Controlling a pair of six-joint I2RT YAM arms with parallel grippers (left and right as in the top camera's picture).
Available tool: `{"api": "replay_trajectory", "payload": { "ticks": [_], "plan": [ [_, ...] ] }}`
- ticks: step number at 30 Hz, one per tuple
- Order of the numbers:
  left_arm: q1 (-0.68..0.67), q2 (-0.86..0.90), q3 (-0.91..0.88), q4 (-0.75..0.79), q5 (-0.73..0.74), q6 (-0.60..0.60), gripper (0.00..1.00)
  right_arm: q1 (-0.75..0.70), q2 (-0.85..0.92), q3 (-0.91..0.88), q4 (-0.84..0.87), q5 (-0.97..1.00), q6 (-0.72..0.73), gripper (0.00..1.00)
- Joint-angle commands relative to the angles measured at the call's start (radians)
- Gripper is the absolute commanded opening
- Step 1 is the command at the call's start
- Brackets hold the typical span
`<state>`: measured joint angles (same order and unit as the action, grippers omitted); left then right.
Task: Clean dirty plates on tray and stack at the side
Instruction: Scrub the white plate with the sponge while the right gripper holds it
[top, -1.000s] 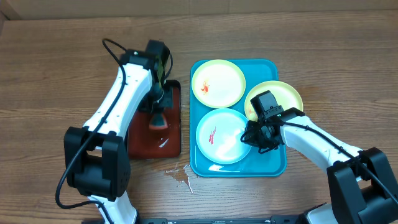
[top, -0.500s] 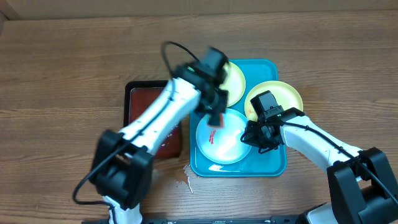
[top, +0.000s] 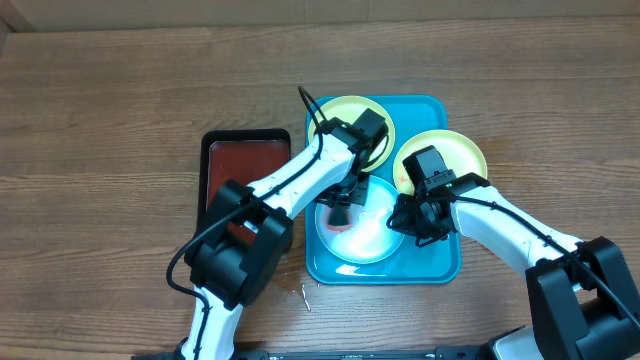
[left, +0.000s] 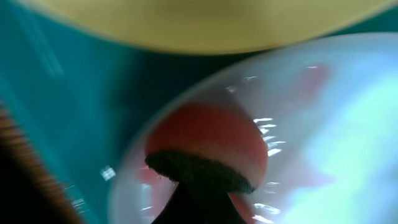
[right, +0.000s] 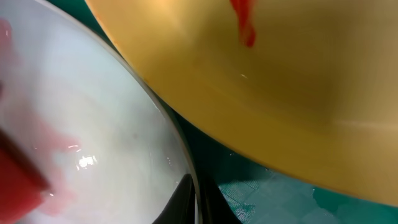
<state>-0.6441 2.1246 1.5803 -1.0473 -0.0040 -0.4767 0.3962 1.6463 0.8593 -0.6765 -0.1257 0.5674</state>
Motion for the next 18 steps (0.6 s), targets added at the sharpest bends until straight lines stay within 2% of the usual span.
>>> {"api": "replay_trajectory", "payload": {
  "ticks": [1,4,6,8,10,13,18],
  "plan": [
    [0.031,0.009,0.018,-0.025,-0.126,-0.017,0.04,-0.003,0.018,-0.010,-0.005,0.080,0.009,0.04],
    [0.027,0.013,0.018,0.004,-0.044,-0.002,0.04,-0.003,0.018,-0.010,-0.004,0.080,0.009,0.04],
    [0.019,0.024,0.017,0.052,0.126,0.056,0.04,-0.003,0.018,-0.010,-0.005,0.080,0.009,0.04],
    [0.012,0.044,0.017,0.089,0.251,0.062,0.04,-0.003,0.018,-0.010,-0.006,0.080,0.009,0.04],
    [0.005,0.071,0.017,0.107,0.328,0.061,0.04,-0.003,0.018,-0.010,-0.008,0.080,0.009,0.04],
    [0.000,0.089,0.017,0.101,0.393,0.063,0.04,-0.003,0.018,-0.010,-0.011,0.080,0.009,0.04],
    [-0.013,0.085,0.035,0.033,0.395,0.104,0.04,-0.003,0.018,-0.010,-0.008,0.080,0.009,0.04]
  ]
}}
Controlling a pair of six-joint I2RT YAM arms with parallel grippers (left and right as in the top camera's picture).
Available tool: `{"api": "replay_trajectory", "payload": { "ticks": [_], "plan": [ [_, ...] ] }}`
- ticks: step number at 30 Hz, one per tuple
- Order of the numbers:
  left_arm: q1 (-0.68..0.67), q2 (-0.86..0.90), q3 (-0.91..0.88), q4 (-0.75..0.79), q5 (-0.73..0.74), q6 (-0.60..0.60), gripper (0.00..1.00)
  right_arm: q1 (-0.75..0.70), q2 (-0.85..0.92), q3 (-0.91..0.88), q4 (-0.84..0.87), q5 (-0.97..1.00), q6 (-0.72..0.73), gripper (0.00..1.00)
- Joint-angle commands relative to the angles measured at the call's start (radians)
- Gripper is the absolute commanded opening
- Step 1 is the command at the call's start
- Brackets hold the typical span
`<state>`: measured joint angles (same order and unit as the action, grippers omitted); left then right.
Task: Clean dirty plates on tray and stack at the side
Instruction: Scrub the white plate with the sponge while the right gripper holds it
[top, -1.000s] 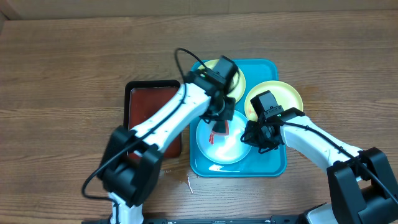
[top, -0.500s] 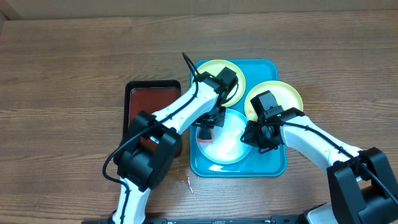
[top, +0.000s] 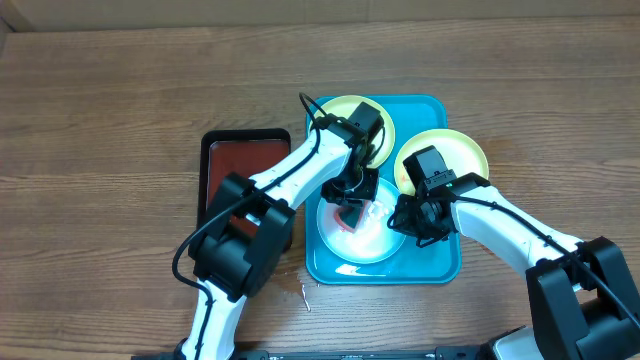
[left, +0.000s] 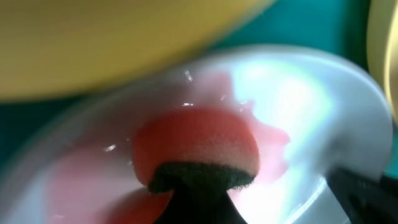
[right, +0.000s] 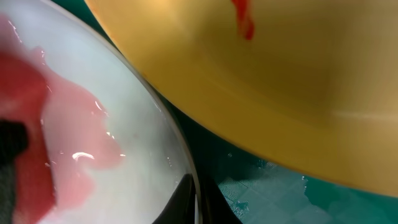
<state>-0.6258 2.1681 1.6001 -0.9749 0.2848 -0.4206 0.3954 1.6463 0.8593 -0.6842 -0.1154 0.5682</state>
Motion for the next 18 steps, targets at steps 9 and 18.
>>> {"api": "replay_trajectory", "payload": {
  "ticks": [9,18],
  "plan": [
    [-0.027,0.042,0.020,-0.183,-0.140,0.000,0.04,-0.003,0.018,-0.010,0.000,0.070,0.008,0.04],
    [-0.011,0.042,0.037,-0.229,-0.555,-0.044,0.04,-0.003,0.018,-0.010,-0.002,0.070,0.008,0.04]
  ]
}}
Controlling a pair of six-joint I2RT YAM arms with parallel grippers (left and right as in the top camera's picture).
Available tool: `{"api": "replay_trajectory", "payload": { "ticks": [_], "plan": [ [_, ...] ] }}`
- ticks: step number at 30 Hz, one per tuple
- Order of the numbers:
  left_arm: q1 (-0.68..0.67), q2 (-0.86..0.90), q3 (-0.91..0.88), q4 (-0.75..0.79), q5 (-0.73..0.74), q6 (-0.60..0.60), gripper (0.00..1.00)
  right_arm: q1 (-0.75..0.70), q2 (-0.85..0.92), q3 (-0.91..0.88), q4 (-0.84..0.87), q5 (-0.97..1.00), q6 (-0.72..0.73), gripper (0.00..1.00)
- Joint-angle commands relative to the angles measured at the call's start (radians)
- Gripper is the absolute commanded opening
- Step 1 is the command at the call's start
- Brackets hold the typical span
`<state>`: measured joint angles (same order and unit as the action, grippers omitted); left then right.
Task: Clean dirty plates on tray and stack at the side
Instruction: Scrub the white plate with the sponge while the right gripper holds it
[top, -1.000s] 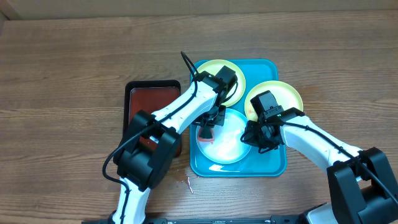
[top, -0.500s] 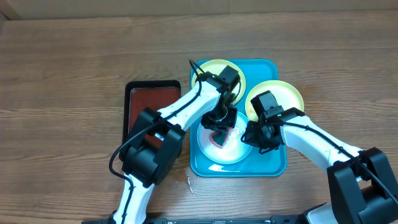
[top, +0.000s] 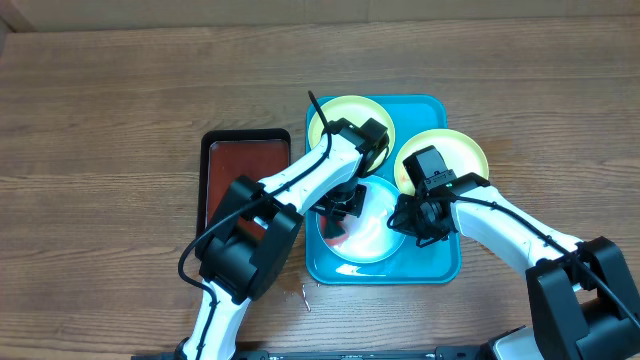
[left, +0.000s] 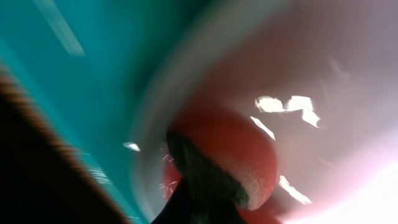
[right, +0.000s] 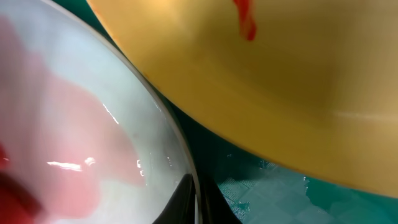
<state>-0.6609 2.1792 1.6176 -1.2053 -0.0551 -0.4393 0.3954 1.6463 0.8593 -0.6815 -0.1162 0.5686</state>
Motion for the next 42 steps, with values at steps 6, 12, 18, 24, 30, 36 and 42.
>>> {"api": "replay_trajectory", "payload": {
  "ticks": [6,12,18,24,30,36,42],
  "plan": [
    [0.060,0.031,0.100,0.011,-0.155,-0.040,0.04,-0.003,0.018,-0.010,-0.004,0.071,0.008,0.04],
    [0.059,0.043,0.102,0.166,0.266,0.013,0.04,-0.003,0.018,-0.010,-0.004,0.071,0.008,0.04],
    [0.010,0.101,0.092,0.230,0.506,0.013,0.04,-0.003,0.018,-0.010,-0.007,0.071,0.008,0.04],
    [-0.009,0.091,0.093,0.173,0.519,0.052,0.04,-0.003,0.018,-0.010,-0.007,0.071,0.008,0.04],
    [0.014,0.091,0.093,0.058,0.315,0.032,0.04,-0.003,0.018,-0.010,-0.007,0.071,0.008,0.04],
    [0.053,0.091,0.093,-0.015,0.058,-0.011,0.04,-0.003,0.018,-0.010,-0.007,0.071,0.008,0.04],
    [0.066,0.089,0.094,-0.022,-0.199,-0.063,0.04,-0.003,0.018,-0.010,-0.007,0.071,0.008,0.04]
  ]
}}
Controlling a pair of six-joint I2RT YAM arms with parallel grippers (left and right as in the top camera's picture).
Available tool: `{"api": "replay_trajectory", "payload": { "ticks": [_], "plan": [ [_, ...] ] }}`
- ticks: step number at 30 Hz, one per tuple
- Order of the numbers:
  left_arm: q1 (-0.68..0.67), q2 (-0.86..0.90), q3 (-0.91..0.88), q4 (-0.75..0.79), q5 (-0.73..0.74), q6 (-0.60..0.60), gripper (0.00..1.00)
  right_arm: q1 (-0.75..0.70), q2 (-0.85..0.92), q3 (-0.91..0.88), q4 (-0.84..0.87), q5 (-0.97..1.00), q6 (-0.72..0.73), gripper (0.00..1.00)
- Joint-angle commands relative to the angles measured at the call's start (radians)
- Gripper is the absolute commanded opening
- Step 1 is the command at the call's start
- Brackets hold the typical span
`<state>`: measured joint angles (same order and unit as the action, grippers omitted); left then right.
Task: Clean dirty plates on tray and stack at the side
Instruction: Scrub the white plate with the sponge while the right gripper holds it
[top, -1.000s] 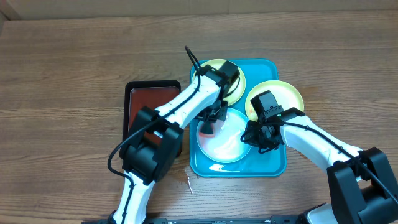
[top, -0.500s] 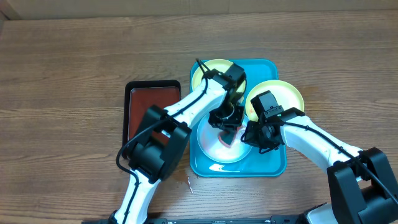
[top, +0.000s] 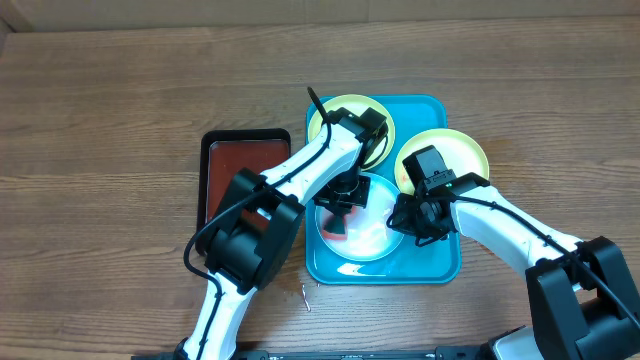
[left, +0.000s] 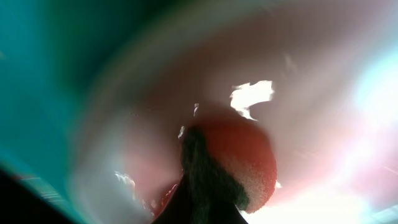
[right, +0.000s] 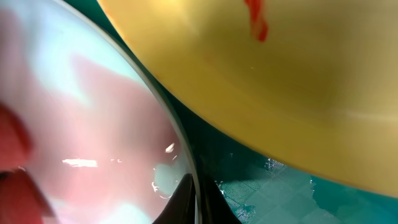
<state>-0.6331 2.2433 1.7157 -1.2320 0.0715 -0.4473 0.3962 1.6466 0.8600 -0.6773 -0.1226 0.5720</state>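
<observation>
A white plate lies in the teal tray, wet with a pink film. My left gripper is shut on a red sponge with a dark backing, pressed onto the plate's left half. My right gripper is shut on the white plate's right rim, seen from overhead at the plate's right edge. Two yellow plates sit at the tray's far end, one on the left and one on the right; the right one carries a red smear.
A black rectangular tray holding red-brown liquid stands on the wooden table left of the teal tray. A small bit of debris lies by the teal tray's near left corner. The left arm crosses over the left yellow plate.
The sponge sits a little further in from the white plate's left rim, and the left wrist has turned. The pink film reaches closer to the rim held by the right gripper, which has not moved.
The sponge was on the white plate's left-middle, then nearer its upper middle, then at its left rim, and now just inside that rim. The pink film has spread over the plate meanwhile. My right gripper held the plate's right rim at every moment.
</observation>
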Motion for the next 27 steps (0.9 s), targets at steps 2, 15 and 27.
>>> {"api": "replay_trajectory", "payload": {
  "ticks": [2,15,27],
  "plan": [
    [0.038,0.015,-0.003,0.004,-0.359,-0.060,0.04,-0.003,0.017,-0.011,-0.011,0.077,0.004,0.04],
    [0.032,-0.039,-0.029,0.217,0.169,0.026,0.04,-0.003,0.017,-0.011,-0.005,0.077,0.004,0.04],
    [-0.003,-0.039,-0.092,0.181,0.239,0.066,0.04,-0.003,0.017,-0.011,-0.008,0.077,0.004,0.04]
  ]
}}
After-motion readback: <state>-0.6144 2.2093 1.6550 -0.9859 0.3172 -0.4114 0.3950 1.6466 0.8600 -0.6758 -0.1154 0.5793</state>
